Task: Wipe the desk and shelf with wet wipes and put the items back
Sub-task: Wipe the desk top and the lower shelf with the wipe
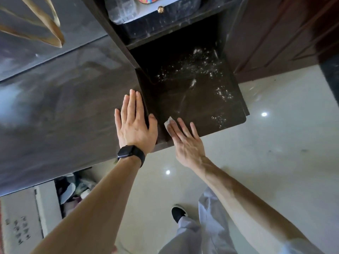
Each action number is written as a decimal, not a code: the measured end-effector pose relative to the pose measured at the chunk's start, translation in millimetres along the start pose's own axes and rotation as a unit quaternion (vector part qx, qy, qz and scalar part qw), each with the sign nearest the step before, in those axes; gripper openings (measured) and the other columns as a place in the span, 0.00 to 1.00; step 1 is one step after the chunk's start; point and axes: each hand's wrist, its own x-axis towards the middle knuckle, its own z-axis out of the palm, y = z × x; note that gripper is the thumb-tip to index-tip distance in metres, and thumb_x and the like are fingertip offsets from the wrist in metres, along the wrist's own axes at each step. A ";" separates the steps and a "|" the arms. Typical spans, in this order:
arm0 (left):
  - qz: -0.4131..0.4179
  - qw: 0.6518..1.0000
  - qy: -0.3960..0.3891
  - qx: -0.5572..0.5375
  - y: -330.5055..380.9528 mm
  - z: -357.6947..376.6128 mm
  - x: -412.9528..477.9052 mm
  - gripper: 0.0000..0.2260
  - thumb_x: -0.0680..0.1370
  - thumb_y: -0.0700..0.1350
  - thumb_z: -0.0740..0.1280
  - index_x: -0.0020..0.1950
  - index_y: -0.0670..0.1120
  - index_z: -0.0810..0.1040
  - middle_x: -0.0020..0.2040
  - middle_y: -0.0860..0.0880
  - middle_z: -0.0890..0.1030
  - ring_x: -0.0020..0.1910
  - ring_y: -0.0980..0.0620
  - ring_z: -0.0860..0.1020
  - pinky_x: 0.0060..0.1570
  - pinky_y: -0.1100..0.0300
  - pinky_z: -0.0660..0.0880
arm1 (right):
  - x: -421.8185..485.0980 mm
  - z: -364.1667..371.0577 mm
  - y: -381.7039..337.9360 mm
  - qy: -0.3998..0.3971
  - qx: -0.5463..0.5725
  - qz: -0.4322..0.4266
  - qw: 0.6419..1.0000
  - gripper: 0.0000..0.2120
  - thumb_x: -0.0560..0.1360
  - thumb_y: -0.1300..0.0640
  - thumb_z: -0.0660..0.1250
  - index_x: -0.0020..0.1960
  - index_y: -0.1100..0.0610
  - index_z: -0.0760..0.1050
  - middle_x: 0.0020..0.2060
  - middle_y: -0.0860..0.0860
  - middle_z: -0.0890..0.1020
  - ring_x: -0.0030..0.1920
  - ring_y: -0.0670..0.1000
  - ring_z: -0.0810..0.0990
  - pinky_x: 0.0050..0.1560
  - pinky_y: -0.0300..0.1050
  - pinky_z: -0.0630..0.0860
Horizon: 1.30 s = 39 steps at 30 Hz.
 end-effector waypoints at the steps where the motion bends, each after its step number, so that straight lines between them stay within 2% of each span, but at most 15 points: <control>1: 0.001 1.000 0.003 -0.002 -0.7 0.7 -0.5 0.29 0.80 0.53 0.54 0.80 0.49 0.52 0.81 0.51 0.51 0.79 0.52 0.48 0.77 0.46 0.47 | 9.2 0.7 -4.8 0.002 0.006 0.002 1.000 0.37 0.73 0.57 0.60 0.80 0.55 0.52 0.80 0.50 0.54 0.80 0.54 0.47 0.78 0.60 0.43; 3: 0.003 1.000 0.009 -0.006 -1.9 2.4 -1.0 0.29 0.80 0.53 0.54 0.80 0.49 0.52 0.81 0.52 0.52 0.79 0.52 0.48 0.77 0.46 0.47 | 33.1 -0.3 -10.5 0.002 0.005 -0.007 1.000 0.37 0.76 0.52 0.60 0.81 0.55 0.49 0.80 0.50 0.51 0.80 0.54 0.45 0.78 0.61 0.43; 5: 0.009 1.000 0.019 -0.009 -3.4 4.0 -1.3 0.29 0.80 0.53 0.55 0.80 0.49 0.52 0.81 0.52 0.52 0.79 0.52 0.48 0.77 0.47 0.47 | 55.1 -1.7 -6.1 0.007 -0.023 0.002 1.000 0.34 0.81 0.46 0.53 0.81 0.53 0.44 0.81 0.48 0.46 0.80 0.52 0.39 0.77 0.60 0.38; 8: 0.016 0.999 0.022 -0.015 -6.3 5.6 -0.2 0.29 0.80 0.53 0.54 0.80 0.49 0.52 0.81 0.52 0.52 0.79 0.52 0.48 0.77 0.47 0.45 | 66.0 -6.2 20.7 0.032 -0.024 0.123 0.992 0.29 0.83 0.43 0.39 0.80 0.51 0.37 0.80 0.46 0.39 0.78 0.51 0.33 0.76 0.60 0.34; 10: 0.017 1.000 0.018 -0.015 -6.3 5.9 0.0 0.29 0.80 0.54 0.53 0.80 0.49 0.52 0.81 0.52 0.51 0.79 0.52 0.47 0.77 0.47 0.45 | 59.8 -10.0 43.2 0.049 0.003 0.222 0.974 0.29 0.82 0.43 0.37 0.80 0.52 0.36 0.79 0.47 0.38 0.78 0.51 0.33 0.76 0.60 0.33; 12: 0.019 1.000 0.012 -0.015 -6.4 5.0 0.0 0.29 0.80 0.54 0.52 0.80 0.49 0.51 0.81 0.52 0.50 0.79 0.52 0.47 0.77 0.46 0.45 | 46.5 -12.1 52.6 0.060 0.014 0.261 0.963 0.30 0.82 0.43 0.38 0.80 0.53 0.39 0.80 0.49 0.40 0.79 0.52 0.36 0.77 0.61 0.36; 15: 0.015 1.000 0.005 -0.021 -5.6 2.7 0.7 0.29 0.80 0.54 0.52 0.80 0.49 0.50 0.81 0.52 0.50 0.79 0.52 0.46 0.77 0.46 0.45 | 19.4 -3.5 25.1 0.055 0.000 0.187 0.981 0.29 0.83 0.44 0.41 0.81 0.54 0.41 0.80 0.51 0.42 0.79 0.53 0.38 0.78 0.62 0.44; 19: 0.009 1.000 -0.006 -0.020 -4.7 2.0 0.9 0.30 0.80 0.54 0.52 0.81 0.49 0.49 0.81 0.52 0.49 0.79 0.53 0.45 0.77 0.47 0.44 | 9.0 12.6 -12.5 0.031 0.007 0.079 0.996 0.30 0.83 0.46 0.50 0.81 0.52 0.45 0.81 0.50 0.47 0.80 0.53 0.42 0.77 0.63 0.47; 22: 0.003 1.000 -0.002 -0.022 -4.4 1.3 0.8 0.30 0.80 0.54 0.53 0.81 0.49 0.50 0.81 0.53 0.50 0.79 0.54 0.45 0.77 0.47 0.44 | 40.9 4.3 -5.4 -0.003 -0.032 0.006 0.999 0.33 0.82 0.44 0.52 0.81 0.50 0.40 0.80 0.49 0.43 0.80 0.54 0.40 0.77 0.64 0.46; 24: 0.003 1.000 -0.005 -0.019 -3.5 0.7 1.1 0.30 0.80 0.53 0.53 0.81 0.49 0.50 0.81 0.53 0.49 0.79 0.54 0.45 0.77 0.47 0.44 | 66.6 -6.9 6.9 -0.015 -0.065 -0.024 0.997 0.32 0.83 0.42 0.47 0.80 0.49 0.35 0.80 0.47 0.39 0.79 0.53 0.37 0.77 0.62 0.41; 27: -0.001 1.000 -0.011 -0.011 -2.4 0.4 2.7 0.30 0.79 0.54 0.52 0.81 0.50 0.49 0.81 0.54 0.48 0.79 0.55 0.43 0.77 0.48 0.43 | 105.4 -24.5 30.0 -0.004 -0.082 -0.001 0.997 0.29 0.83 0.43 0.39 0.80 0.49 0.34 0.79 0.46 0.37 0.78 0.52 0.33 0.77 0.60 0.35; 31: -0.011 1.000 -0.029 -0.005 -2.2 -0.8 3.8 0.30 0.79 0.54 0.50 0.81 0.52 0.46 0.81 0.55 0.45 0.78 0.57 0.41 0.77 0.49 0.42 | 116.7 -39.5 69.4 0.017 -0.046 0.161 0.986 0.30 0.82 0.42 0.36 0.79 0.53 0.34 0.79 0.49 0.35 0.78 0.52 0.32 0.76 0.59 0.34; 33: -0.011 0.999 -0.036 -0.004 -2.6 -2.1 3.8 0.31 0.79 0.54 0.50 0.81 0.52 0.45 0.80 0.56 0.44 0.78 0.57 0.40 0.77 0.49 0.42 | 106.6 -43.0 76.5 0.015 -0.054 0.187 0.981 0.32 0.81 0.41 0.36 0.80 0.57 0.36 0.79 0.53 0.36 0.78 0.54 0.32 0.77 0.59 0.36; 36: -0.011 0.999 -0.044 -0.001 -1.2 -4.6 5.3 0.31 0.79 0.54 0.51 0.81 0.51 0.45 0.80 0.55 0.43 0.78 0.56 0.40 0.77 0.47 0.43 | 102.6 -45.3 67.3 -0.008 -0.071 0.133 0.989 0.34 0.81 0.40 0.37 0.79 0.61 0.37 0.79 0.56 0.36 0.78 0.54 0.32 0.78 0.58 0.38; 39: -0.010 0.999 -0.049 -0.001 0.1 -7.7 6.7 0.32 0.79 0.54 0.53 0.81 0.51 0.45 0.81 0.54 0.45 0.79 0.55 0.41 0.77 0.46 0.45 | 125.0 -47.2 49.7 -0.036 -0.075 -0.003 0.997 0.32 0.81 0.41 0.37 0.79 0.57 0.35 0.79 0.53 0.35 0.77 0.51 0.31 0.78 0.57 0.36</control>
